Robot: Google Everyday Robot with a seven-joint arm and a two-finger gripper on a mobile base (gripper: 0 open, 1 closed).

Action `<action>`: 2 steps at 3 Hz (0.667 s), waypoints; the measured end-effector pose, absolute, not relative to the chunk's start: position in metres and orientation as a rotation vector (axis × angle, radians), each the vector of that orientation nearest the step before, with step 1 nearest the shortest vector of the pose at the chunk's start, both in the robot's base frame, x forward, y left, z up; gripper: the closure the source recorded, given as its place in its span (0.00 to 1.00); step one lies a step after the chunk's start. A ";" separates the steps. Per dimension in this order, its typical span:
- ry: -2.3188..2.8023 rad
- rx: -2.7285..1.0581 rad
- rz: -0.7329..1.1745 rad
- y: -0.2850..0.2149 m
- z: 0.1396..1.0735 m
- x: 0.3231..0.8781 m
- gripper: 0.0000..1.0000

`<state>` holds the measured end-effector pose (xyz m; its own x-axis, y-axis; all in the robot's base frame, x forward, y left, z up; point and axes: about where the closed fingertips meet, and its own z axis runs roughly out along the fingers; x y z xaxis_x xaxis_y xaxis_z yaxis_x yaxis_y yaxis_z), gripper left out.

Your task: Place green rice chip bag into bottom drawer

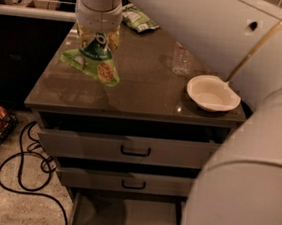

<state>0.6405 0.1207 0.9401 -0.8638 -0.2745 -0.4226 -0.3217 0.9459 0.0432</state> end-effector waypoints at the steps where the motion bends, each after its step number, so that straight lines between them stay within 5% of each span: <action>1: 2.610 -0.497 0.132 0.097 0.961 0.617 1.00; 2: 2.530 -0.608 0.088 0.061 0.971 0.580 1.00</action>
Offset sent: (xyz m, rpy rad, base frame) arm -0.0858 -0.0870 0.0339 -0.0980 -0.1845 0.1901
